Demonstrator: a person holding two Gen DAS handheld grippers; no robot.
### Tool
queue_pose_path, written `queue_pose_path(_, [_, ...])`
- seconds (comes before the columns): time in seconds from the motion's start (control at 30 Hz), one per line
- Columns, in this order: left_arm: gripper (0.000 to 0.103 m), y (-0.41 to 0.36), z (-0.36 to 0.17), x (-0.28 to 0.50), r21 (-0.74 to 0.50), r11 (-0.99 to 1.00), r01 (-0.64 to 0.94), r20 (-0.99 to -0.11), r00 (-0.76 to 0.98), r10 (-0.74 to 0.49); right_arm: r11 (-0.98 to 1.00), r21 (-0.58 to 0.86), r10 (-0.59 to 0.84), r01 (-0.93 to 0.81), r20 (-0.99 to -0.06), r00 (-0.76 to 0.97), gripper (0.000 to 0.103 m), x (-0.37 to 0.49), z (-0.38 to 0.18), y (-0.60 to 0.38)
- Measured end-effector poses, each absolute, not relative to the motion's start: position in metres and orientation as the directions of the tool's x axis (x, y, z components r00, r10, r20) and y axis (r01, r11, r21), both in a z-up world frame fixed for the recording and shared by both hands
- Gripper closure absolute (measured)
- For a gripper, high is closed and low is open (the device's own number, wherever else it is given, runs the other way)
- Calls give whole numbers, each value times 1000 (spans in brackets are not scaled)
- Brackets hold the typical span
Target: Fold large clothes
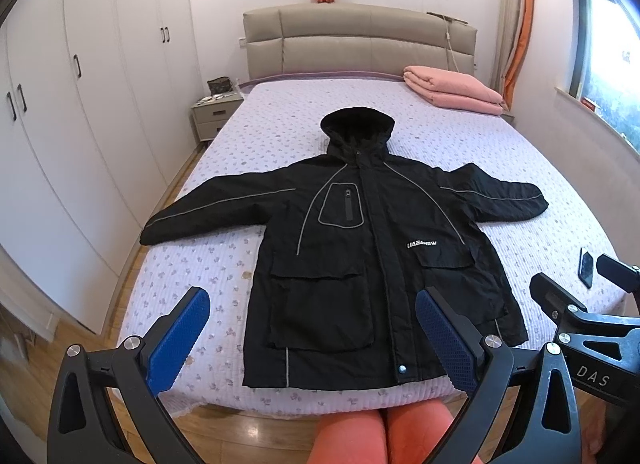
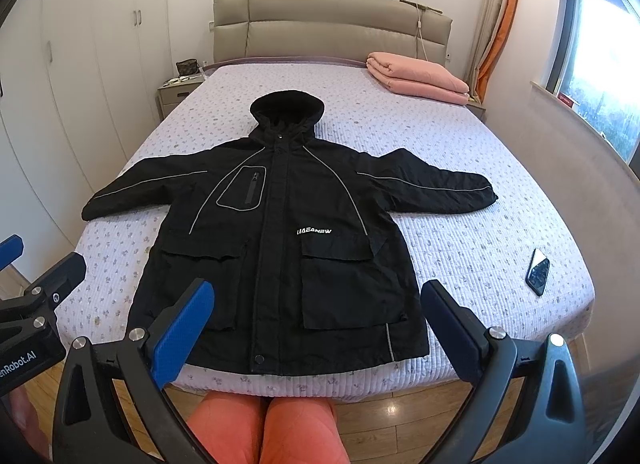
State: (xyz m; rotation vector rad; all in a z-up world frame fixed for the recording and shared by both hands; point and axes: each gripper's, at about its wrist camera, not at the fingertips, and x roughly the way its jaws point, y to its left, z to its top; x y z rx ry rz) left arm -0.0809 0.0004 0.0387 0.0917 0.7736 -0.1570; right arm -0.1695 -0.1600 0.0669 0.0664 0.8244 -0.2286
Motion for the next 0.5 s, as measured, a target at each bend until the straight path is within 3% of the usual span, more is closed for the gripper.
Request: queue_pose_path(0.5, [1, 11, 56, -107, 10, 983, 185, -658, 741, -133, 971, -46, -197, 233, -708, 678, 0, -193, 85, -147])
